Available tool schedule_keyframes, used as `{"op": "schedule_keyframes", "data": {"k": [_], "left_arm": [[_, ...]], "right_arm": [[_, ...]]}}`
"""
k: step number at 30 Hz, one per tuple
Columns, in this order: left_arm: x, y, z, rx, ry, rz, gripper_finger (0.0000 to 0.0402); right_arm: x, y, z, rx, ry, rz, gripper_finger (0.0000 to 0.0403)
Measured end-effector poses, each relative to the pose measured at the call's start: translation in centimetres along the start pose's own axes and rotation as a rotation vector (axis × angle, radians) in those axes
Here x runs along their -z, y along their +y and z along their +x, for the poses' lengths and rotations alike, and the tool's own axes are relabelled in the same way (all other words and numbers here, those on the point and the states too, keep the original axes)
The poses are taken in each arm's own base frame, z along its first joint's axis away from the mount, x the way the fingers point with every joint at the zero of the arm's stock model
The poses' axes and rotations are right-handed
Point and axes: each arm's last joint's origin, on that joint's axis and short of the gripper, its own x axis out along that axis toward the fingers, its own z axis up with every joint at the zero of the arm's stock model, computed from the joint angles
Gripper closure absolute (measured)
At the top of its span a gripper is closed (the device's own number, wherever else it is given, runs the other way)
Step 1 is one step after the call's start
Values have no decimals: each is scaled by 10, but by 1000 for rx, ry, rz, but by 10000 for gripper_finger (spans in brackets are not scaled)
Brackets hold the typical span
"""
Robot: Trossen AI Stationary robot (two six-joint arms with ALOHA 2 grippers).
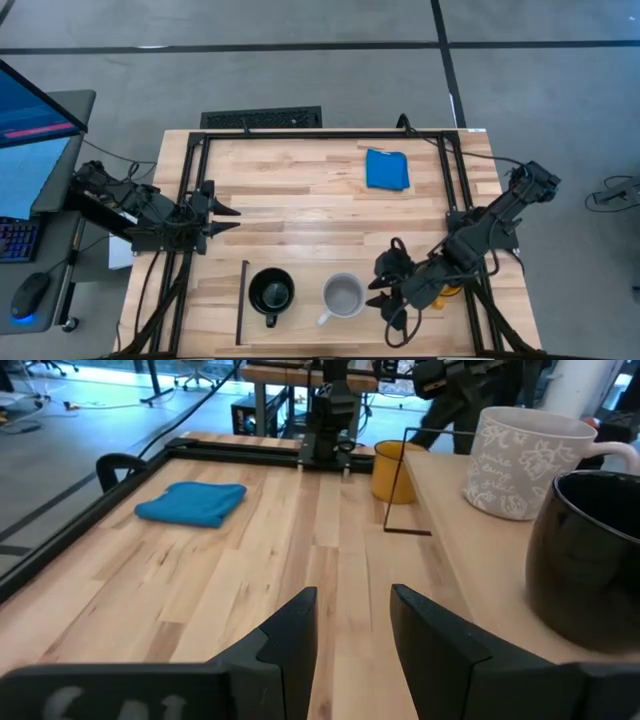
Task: Stack small to large cups/mugs on shelf
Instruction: Adjust the white mug
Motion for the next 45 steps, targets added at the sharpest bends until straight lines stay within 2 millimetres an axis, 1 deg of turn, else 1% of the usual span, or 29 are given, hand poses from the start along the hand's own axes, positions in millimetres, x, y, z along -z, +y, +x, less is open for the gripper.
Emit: {"op": "schedule_keyframes", "data": {"k": [5, 9, 24, 32, 45], "left_arm": [[0, 0, 0, 0, 0, 0, 283], [0, 0, 0, 0, 1, 0, 283], [0, 0, 0, 0, 4, 2, 283], [5, 1, 0, -15, 53, -8, 283], [6, 2, 0, -18, 56, -14, 283]], "right_arm": [[-4, 5, 2, -5, -6, -12, 168], [-9, 5, 2, -9, -20, -17, 168], [-32, -12, 7, 20, -47, -62, 168], [-43, -21, 10, 30, -51, -92, 168], [-57, -34, 12, 33, -38, -117, 168]]}}
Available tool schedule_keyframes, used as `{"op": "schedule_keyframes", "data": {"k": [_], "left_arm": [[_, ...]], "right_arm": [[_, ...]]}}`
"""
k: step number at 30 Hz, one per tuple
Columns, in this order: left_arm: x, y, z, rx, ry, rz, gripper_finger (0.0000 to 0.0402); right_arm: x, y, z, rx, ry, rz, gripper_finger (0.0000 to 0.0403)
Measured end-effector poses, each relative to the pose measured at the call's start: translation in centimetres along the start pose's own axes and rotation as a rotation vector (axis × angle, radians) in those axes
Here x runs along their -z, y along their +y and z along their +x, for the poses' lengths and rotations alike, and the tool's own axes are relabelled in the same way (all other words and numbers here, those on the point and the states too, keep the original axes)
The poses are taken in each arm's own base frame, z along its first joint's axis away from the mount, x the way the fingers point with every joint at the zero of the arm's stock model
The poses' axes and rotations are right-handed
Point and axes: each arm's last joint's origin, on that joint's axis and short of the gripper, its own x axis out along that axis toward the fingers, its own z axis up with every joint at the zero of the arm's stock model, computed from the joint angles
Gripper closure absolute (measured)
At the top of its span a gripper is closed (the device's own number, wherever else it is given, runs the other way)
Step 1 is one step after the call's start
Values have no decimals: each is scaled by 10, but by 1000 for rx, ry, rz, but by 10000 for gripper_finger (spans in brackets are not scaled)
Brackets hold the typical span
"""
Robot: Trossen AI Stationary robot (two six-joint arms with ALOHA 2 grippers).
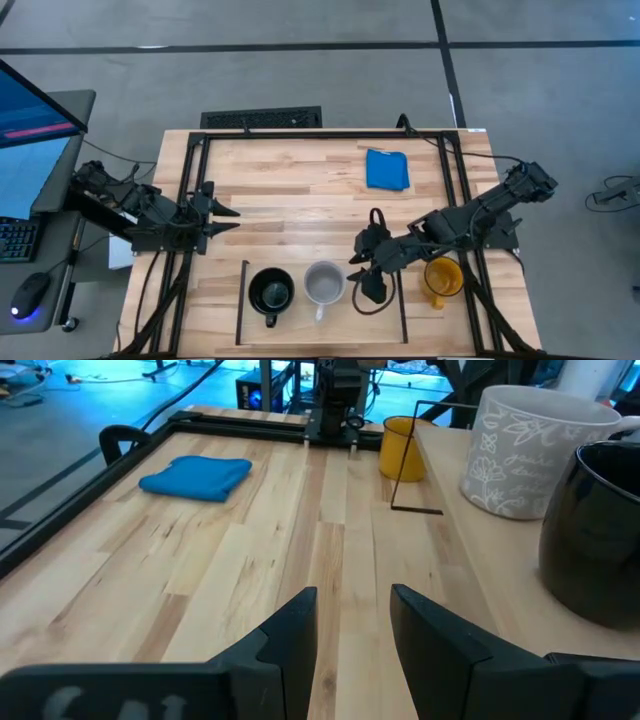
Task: Stack small to large cups/mugs on shelf
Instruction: Adjust the white mug
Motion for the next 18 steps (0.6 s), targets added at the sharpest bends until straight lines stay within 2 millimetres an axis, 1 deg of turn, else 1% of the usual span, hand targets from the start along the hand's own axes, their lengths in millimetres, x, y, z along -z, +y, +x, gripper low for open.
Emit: {"op": "schedule_keyframes", "data": {"k": [10, 14, 18], "left_arm": [[0, 0, 0, 0, 0, -1, 283], [0, 0, 0, -1, 0, -1, 283], [0, 0, 0, -1, 0, -17, 283]], "right_arm": [[0, -1, 0, 9, 8, -16, 168], [0, -9, 1, 51, 36, -2, 168], [-5, -20, 2, 94, 46, 18, 168]]}}
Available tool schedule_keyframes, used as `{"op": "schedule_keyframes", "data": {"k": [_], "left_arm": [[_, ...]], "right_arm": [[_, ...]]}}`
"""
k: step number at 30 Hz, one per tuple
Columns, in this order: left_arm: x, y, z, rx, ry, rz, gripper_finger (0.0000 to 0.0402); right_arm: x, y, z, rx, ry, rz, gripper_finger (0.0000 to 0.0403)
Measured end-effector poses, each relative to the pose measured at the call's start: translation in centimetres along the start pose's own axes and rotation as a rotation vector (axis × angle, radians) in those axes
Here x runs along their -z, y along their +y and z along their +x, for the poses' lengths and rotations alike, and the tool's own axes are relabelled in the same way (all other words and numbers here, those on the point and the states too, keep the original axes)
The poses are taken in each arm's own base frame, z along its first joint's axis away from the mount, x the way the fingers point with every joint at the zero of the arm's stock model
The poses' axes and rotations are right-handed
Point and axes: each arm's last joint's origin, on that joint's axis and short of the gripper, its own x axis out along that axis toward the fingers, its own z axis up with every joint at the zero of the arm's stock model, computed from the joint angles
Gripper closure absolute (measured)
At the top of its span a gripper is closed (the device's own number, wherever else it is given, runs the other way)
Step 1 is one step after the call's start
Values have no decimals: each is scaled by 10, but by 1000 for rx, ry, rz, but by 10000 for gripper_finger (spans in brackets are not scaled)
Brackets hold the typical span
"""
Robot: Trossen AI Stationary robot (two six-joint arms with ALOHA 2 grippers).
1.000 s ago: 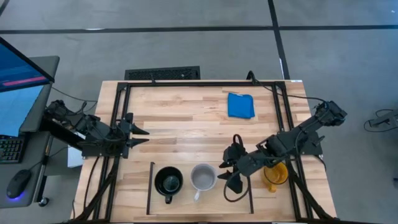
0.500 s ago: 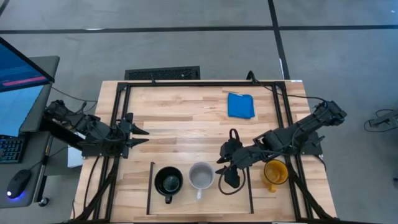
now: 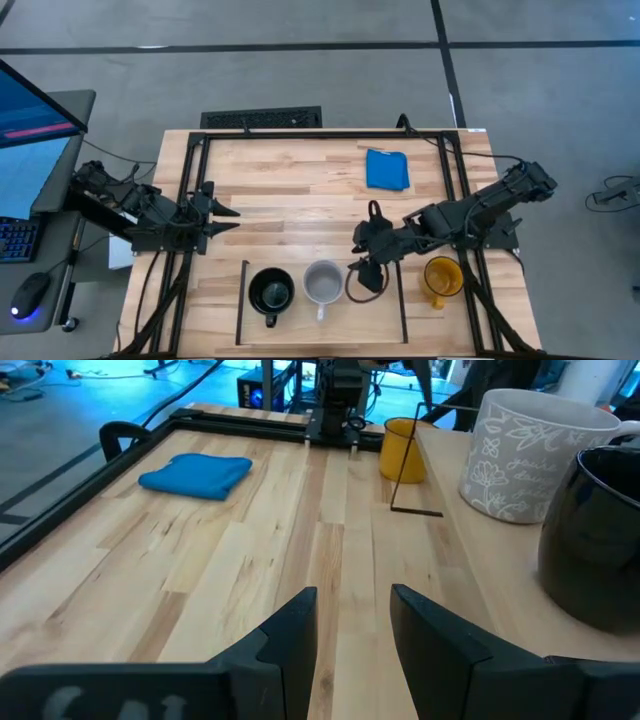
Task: Stack small to large cups/mugs on shelf
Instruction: Adjust the white mug
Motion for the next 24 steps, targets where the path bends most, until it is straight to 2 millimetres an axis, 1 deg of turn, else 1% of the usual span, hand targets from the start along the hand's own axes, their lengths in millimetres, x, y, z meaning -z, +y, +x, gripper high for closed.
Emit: {"op": "schedule_keyframes", "data": {"k": [7, 11, 18, 24], "left_arm": [[0, 0, 0, 0, 0, -8, 283], [0, 0, 0, 0, 0, -8, 283], [0, 0, 0, 0, 0, -8, 283], [0, 0, 0, -1, 0, -7, 283]], "right_arm": [[-14, -17, 3, 35, -31, -3, 168], [-19, -22, 3, 45, -45, -14, 168], [-29, -23, 3, 12, -119, -47, 168], [-32, -25, 3, 10, -133, -39, 168]]}}
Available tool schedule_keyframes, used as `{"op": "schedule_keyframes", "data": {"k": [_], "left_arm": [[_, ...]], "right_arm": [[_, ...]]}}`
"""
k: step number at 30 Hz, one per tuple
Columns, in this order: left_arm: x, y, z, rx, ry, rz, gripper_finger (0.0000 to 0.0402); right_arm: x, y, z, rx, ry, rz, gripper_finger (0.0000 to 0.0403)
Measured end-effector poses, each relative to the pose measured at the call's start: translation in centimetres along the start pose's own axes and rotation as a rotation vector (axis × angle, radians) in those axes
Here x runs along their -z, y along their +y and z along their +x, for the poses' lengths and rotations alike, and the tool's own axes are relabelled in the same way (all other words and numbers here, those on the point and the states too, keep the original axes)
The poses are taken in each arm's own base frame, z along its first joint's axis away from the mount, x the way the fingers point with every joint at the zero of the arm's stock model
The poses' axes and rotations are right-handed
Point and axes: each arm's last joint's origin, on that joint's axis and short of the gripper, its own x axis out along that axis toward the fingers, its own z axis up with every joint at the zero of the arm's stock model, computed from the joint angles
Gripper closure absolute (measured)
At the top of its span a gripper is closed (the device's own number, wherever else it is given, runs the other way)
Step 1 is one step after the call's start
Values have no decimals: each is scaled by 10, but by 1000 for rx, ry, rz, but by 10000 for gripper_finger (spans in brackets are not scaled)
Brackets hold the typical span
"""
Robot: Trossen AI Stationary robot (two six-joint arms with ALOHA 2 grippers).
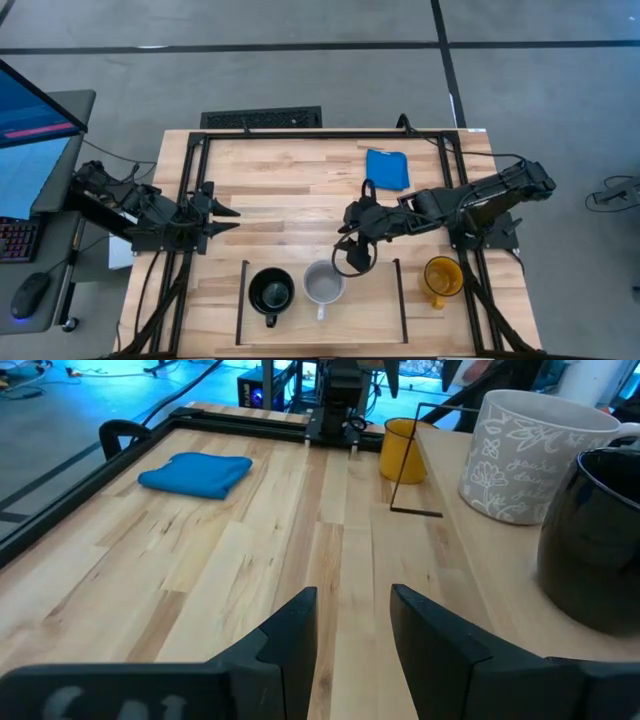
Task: Stack small to large cups/mugs on shelf
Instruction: Adjust the white mug
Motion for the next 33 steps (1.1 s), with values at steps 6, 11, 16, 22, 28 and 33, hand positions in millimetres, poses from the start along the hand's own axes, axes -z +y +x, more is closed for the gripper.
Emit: {"op": "schedule_keyframes", "data": {"k": [6, 11, 16, 22, 28, 33], "left_arm": [[0, 0, 0, 0, 0, 0, 283], [0, 0, 0, 0, 1, 0, 283], [0, 0, 0, 0, 1, 0, 283], [0, 0, 0, 0, 1, 0, 283], [0, 0, 0, 0, 1, 0, 283], [0, 0, 0, 0, 1, 0, 283]], "right_arm": [[-2, 4, 0, -60, -9, 1, 168], [1, 10, -1, -79, -1, -6, 168], [3, 16, -2, -101, -10, -6, 168], [2, 19, -3, -120, -30, 0, 168], [-1, 12, -2, -94, -34, 28, 168], [-5, 6, -1, -76, -43, 34, 168]]}}
